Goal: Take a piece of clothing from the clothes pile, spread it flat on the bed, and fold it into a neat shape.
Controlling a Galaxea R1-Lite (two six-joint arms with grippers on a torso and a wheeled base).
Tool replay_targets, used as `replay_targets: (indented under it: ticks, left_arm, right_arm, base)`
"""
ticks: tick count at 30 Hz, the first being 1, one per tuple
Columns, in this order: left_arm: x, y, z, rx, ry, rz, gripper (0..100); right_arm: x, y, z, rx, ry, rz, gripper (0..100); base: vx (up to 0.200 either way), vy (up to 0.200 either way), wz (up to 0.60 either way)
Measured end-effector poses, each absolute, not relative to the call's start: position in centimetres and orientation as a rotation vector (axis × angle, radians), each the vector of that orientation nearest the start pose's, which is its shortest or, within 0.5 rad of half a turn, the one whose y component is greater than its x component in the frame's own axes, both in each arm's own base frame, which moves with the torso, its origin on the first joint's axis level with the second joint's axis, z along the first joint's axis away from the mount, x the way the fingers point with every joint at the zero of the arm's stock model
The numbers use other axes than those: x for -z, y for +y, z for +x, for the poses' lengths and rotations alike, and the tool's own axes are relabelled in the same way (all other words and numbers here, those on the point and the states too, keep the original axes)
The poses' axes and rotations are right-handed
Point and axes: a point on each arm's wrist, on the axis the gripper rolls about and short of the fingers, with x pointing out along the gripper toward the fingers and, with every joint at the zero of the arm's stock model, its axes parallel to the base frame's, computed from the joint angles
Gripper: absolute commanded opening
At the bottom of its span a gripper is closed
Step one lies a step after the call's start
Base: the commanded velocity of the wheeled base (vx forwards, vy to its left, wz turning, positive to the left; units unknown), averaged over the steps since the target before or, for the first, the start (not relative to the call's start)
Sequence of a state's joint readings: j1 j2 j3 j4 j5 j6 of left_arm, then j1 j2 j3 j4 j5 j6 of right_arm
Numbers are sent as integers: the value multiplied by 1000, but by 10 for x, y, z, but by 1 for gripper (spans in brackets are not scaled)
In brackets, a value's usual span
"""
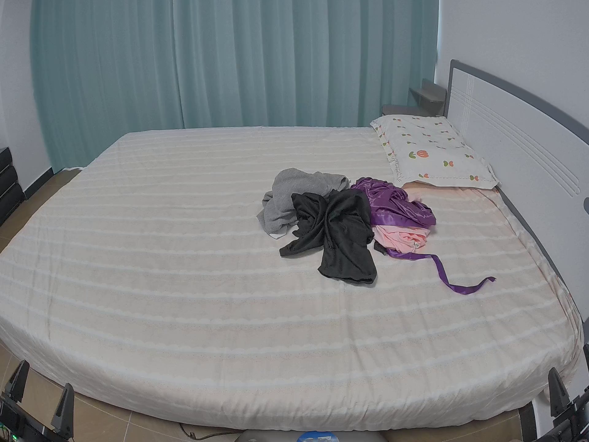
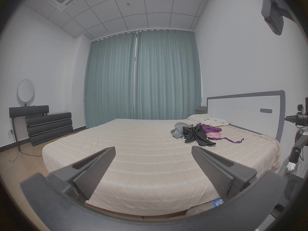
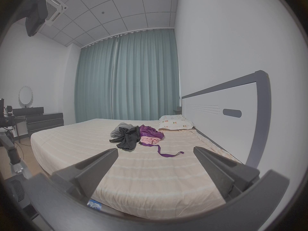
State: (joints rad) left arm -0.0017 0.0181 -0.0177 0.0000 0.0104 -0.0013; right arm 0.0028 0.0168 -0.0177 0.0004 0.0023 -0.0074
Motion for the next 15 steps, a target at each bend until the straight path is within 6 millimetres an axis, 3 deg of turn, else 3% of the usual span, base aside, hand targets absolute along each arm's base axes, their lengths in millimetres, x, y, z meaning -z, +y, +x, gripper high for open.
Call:
replay_targets:
  ticks: [15]
  left_arm:
    - [-81, 0, -23, -8, 0, -1, 100]
  right_arm:
    - [-81, 0, -23, -7, -2, -7, 100]
  base:
    - [0, 0, 0]
